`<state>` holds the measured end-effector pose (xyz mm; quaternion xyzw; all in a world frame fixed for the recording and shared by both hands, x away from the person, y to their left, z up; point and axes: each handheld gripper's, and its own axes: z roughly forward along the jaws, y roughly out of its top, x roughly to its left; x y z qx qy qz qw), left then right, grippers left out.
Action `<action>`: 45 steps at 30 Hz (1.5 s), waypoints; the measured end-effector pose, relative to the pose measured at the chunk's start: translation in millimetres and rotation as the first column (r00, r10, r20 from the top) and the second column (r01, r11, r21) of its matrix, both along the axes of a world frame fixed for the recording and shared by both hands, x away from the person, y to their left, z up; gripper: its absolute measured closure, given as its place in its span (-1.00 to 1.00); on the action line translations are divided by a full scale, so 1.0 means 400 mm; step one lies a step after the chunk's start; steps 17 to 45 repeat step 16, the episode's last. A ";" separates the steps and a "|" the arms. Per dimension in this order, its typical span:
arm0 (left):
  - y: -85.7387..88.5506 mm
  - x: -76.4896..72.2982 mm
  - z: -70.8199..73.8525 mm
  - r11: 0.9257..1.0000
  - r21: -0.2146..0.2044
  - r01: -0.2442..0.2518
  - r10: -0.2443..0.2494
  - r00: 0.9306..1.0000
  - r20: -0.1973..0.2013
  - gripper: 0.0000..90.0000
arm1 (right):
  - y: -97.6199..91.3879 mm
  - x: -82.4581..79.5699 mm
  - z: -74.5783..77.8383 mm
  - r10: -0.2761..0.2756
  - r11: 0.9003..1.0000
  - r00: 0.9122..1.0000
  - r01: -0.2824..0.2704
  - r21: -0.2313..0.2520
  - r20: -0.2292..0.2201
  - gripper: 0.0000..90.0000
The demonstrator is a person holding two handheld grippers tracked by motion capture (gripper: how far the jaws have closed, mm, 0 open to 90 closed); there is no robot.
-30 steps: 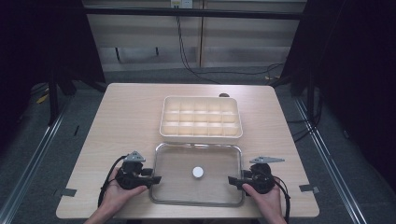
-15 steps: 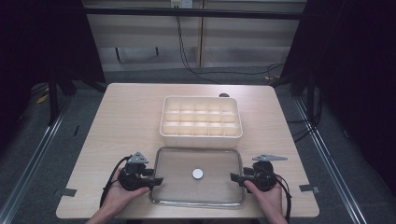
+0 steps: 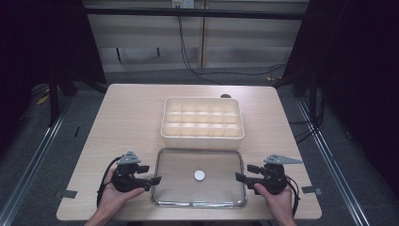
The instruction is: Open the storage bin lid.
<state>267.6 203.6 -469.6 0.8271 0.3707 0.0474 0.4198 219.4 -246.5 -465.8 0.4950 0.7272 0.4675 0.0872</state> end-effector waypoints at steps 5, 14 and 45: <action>0.042 -0.015 0.026 0.999 -0.037 -0.039 0.040 0.999 0.030 -0.39 | -0.019 -0.030 0.036 -0.012 1.000 0.998 0.013 -0.009 0.063 -0.37; 0.117 -0.052 0.032 0.993 -0.050 -0.108 0.110 0.993 0.041 -0.36 | -0.072 -0.067 0.062 -0.070 0.997 0.991 0.073 -0.019 0.111 -0.41; 0.125 -0.047 0.035 0.991 -0.064 -0.120 0.123 0.991 0.050 -0.36 | -0.083 -0.070 0.054 -0.086 0.996 0.991 0.089 -0.023 0.107 -0.44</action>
